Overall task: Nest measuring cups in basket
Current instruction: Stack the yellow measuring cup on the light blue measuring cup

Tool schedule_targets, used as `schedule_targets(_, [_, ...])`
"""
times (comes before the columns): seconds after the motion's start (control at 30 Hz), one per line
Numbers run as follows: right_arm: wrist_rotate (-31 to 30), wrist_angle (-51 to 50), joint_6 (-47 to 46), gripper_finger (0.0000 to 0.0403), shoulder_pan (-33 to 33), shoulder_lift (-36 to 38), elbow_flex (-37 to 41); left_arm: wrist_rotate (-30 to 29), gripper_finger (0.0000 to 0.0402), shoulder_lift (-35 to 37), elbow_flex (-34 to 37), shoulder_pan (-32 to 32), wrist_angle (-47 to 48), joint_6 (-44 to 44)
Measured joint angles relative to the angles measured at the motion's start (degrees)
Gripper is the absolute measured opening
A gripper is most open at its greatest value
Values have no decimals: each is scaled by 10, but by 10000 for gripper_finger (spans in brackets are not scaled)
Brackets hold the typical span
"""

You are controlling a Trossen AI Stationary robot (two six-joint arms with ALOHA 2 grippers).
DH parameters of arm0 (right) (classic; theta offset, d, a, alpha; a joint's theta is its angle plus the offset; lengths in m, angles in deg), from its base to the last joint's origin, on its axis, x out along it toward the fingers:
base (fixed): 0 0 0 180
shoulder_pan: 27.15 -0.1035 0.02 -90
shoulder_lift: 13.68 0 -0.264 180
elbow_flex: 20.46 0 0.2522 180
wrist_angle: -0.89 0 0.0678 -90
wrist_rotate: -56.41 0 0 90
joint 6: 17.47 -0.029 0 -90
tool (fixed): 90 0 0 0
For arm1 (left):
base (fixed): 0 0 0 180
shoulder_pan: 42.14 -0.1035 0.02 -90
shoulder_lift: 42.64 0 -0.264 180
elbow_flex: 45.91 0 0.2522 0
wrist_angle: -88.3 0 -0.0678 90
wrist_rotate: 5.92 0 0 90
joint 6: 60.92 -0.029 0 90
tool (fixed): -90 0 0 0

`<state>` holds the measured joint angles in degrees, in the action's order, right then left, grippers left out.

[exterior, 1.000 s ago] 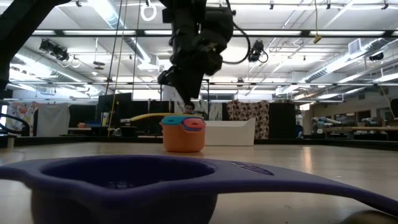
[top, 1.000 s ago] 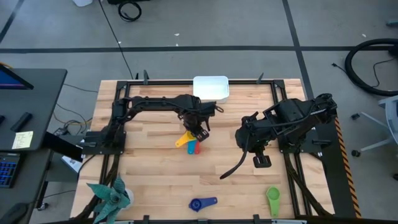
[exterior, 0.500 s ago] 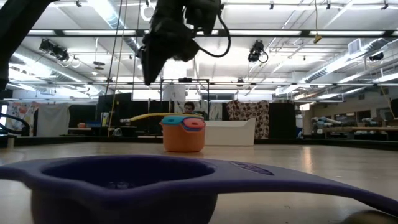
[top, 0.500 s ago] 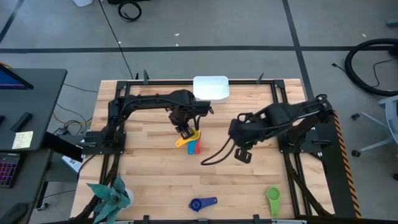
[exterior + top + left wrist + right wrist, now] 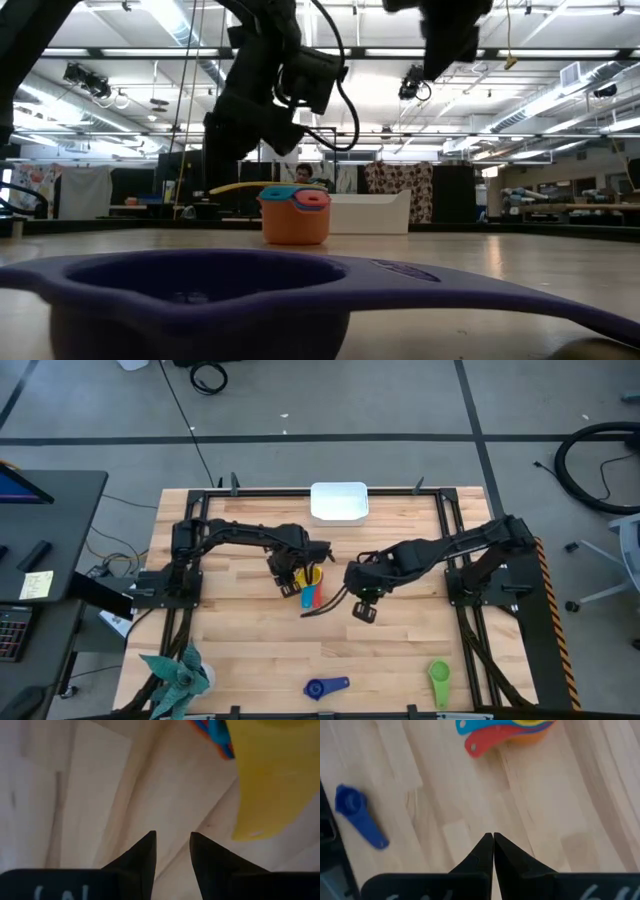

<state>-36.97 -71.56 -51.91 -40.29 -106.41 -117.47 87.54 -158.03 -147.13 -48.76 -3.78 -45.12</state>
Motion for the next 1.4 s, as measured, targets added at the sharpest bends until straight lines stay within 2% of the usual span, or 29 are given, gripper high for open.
schedule_targets(0.1, [4,52,13,18,13,0,31,2,123,-1,15,3,-33,0])
schedule_targets(0.27, [6,169,34,18,29,0,109,12,123,0,16,2,-38,4])
schedule_targets(0.43, [34,292,32,18,43,0,185,50,123,0,16,16,-57,-3])
schedule_targets(0.7, [17,364,46,18,64,0,248,81,123,0,16,45,-110,-13])
schedule_targets(0.93, [20,481,53,18,74,0,297,85,123,0,17,53,-165,-20])
schedule_targets(1.07, [20,514,75,18,77,0,304,84,123,0,17,50,-191,-34])
schedule_targets(1.4, [18,506,76,18,79,2,305,99,123,-1,18,48,-223,-41])
